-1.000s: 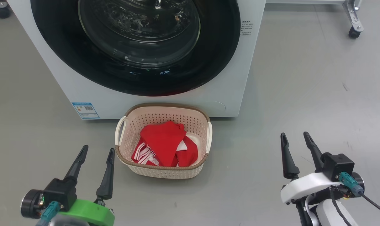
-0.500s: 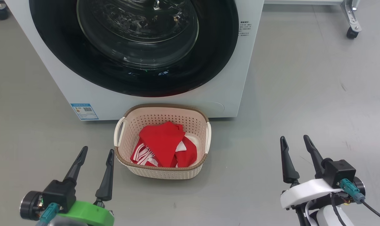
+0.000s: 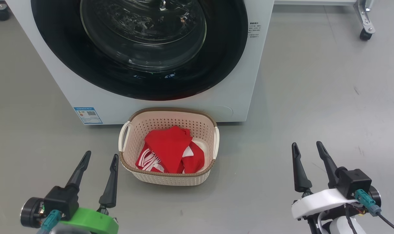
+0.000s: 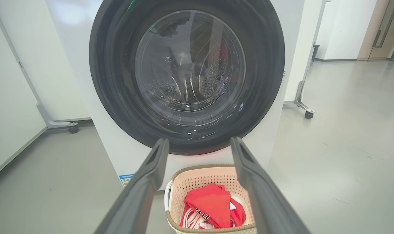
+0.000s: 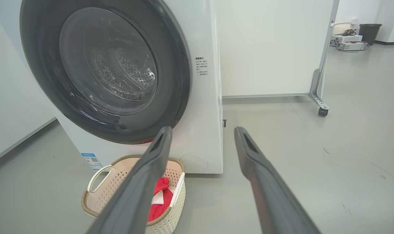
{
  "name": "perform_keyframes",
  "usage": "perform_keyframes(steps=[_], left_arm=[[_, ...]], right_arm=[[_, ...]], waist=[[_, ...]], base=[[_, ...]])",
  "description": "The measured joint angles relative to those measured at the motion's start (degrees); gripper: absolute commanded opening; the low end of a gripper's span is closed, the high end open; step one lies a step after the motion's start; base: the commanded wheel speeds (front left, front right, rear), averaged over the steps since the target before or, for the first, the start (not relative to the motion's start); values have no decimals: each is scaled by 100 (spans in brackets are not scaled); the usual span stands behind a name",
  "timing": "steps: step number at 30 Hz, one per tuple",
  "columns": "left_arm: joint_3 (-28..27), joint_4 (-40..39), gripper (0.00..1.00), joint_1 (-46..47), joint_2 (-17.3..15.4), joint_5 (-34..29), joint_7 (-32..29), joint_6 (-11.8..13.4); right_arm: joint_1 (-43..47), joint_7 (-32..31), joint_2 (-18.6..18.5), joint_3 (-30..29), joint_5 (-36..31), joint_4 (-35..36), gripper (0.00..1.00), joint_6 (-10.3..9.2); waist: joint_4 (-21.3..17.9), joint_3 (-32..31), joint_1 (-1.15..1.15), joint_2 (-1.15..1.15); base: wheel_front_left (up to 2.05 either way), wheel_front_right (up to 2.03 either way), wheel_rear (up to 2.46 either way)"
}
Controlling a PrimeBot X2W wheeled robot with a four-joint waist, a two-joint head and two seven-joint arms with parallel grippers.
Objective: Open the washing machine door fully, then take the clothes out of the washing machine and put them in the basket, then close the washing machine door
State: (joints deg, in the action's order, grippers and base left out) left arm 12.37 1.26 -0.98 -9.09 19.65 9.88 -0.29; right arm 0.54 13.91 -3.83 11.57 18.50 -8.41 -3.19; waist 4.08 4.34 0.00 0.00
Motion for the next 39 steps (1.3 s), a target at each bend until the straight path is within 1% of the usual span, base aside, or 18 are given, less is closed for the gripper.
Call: perform_keyframes(steps=[15,16,20,25,30,39], left_arm=[[52,-54,100,-1,0,0,-31,0],[55,-41,0,-2,5,0,-30,0],[108,192,0,-81,108,1,-31,0],[111,197,0,-150,120,165,-31,-3],[102,192,0,-167,137,521,-31,-11],[-41,207,0,-166,215,1363,-161,-59]], right_arm=[[112,-107,-67,-20,-1,252,100,-48],[113,-108,-67,-19,0,244,0,-46],[201,-110,-8,2,4,41,0,-43],[258,-110,2,2,181,36,0,-19],[273,-112,5,-2,525,60,0,44],[279,-261,21,-171,1388,70,0,112]], waist=[[69,35,0,0],[78,34,0,0],[78,34,0,0],[66,26,0,0],[33,-4,0,0],[-15,-45,0,0]], base=[[0,0,0],[0,0,0],[0,0,0],[0,0,0],[0,0,0],[0,0,0]])
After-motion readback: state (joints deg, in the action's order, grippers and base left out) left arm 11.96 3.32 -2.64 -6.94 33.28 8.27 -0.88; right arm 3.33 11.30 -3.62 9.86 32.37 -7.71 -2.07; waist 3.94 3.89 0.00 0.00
